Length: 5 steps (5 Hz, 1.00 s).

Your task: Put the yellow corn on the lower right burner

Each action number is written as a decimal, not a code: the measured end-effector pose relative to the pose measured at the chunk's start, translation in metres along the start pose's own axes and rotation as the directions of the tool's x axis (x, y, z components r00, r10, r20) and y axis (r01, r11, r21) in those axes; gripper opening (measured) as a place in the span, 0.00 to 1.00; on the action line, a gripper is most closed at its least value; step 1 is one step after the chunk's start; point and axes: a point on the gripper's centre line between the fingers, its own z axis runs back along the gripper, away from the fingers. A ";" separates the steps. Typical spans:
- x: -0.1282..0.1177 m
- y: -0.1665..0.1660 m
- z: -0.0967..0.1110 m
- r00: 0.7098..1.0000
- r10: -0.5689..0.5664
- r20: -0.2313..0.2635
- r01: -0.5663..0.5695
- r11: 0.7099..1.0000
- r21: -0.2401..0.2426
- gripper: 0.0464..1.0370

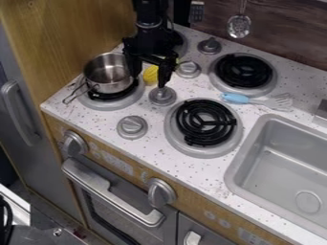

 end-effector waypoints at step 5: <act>0.064 0.003 -0.011 0.994 -0.079 0.071 0.080 0.997 -0.014 0.96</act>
